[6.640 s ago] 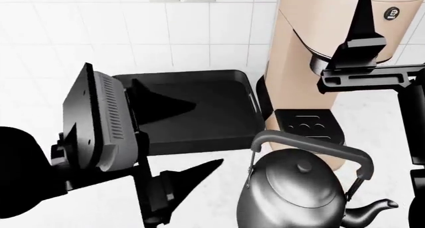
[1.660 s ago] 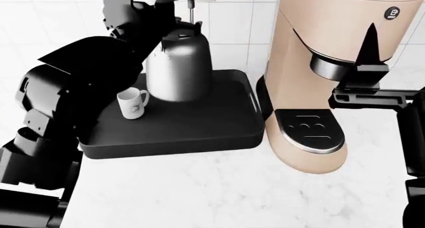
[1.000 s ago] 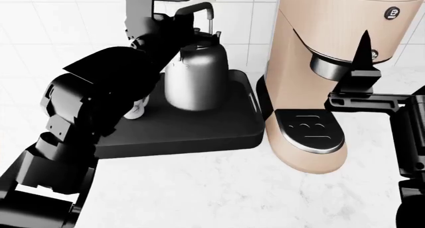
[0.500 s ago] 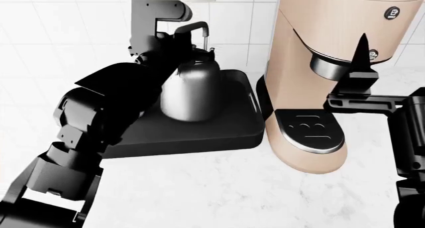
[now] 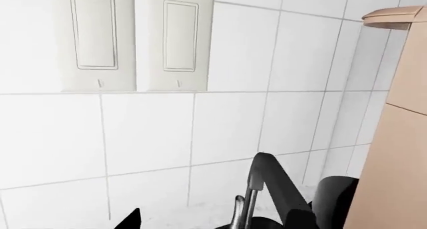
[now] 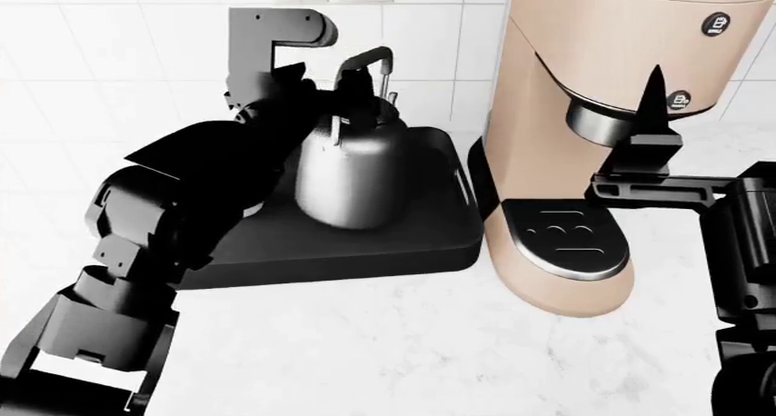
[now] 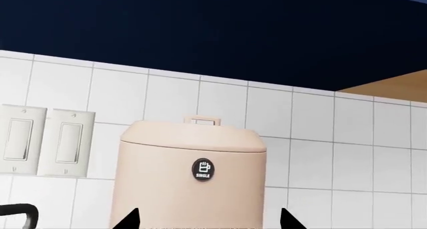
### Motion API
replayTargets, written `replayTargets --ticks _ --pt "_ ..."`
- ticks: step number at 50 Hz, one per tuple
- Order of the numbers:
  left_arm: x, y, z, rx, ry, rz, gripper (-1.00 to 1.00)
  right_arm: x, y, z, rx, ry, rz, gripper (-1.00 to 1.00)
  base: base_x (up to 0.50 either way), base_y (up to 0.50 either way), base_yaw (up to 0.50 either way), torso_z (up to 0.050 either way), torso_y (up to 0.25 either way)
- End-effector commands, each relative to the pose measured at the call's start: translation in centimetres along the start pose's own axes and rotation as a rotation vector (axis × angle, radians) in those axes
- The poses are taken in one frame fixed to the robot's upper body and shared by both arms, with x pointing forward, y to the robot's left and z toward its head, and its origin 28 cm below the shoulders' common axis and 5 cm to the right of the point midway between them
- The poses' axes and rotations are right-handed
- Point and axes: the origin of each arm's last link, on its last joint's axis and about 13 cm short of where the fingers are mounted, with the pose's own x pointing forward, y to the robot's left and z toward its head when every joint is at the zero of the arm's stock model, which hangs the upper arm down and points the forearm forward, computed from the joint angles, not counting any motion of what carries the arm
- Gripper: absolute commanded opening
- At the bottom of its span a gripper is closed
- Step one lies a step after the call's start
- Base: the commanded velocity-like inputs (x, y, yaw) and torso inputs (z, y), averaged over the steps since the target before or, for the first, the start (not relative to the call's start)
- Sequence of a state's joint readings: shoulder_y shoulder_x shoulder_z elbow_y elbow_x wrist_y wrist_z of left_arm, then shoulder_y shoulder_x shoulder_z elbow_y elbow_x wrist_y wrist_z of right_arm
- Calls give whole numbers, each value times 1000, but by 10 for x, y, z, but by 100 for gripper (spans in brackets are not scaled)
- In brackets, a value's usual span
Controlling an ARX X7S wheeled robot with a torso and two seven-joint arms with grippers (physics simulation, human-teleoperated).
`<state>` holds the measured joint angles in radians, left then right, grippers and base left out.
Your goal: Pick the kettle from the counter and place it on the tray. Then pick the mug from the cabinet and place it on the tray. Then close the cabinet doors.
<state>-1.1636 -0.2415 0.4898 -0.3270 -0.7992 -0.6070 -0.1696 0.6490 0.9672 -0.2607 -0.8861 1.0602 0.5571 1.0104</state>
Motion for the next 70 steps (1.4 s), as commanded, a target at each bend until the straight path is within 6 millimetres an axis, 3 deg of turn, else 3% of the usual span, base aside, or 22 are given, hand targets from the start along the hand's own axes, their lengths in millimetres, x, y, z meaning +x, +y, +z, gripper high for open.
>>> replayTargets --ticks 1,9,21,27,33,44,50,54,59,70 --pt "-8 -2 15 37 24 -61 100 0 0 -1 1 4 0 100 0 0 0 0 0" --pt "-28 -1 25 129 220 -146 100 -1 0 1 1 0 0 100 0 0 0 0 0" --pt "-40 -2 34 161 298 -168 100 -1 0 4 1 -6 2 100 0 0 0 0 1" --pt "-39 4 55 158 152 -71 100 -2 0 4 2 -5 1 100 0 0 0 0 0" --pt "-58 -2 84 187 2 -28 100 -2 1 6 1 -9 5 100 0 0 0 0 0" --pt "-118 -27 116 195 -201 -107 100 -4 3 10 0 -19 11 100 0 0 0 0 0" --pt "-139 -30 126 171 -354 -81 100 -5 4 11 7 -26 16 100 0 0 0 0 0" --pt "-147 -25 129 150 -497 -2 100 -11 5 17 17 -49 24 100 0 0 0 0 0" --pt "-173 -25 120 126 -636 35 100 -19 6 19 14 -72 33 100 0 0 0 0 0" --pt "-217 -35 90 224 -828 135 100 -28 8 26 5 -115 51 100 0 0 0 0 0"
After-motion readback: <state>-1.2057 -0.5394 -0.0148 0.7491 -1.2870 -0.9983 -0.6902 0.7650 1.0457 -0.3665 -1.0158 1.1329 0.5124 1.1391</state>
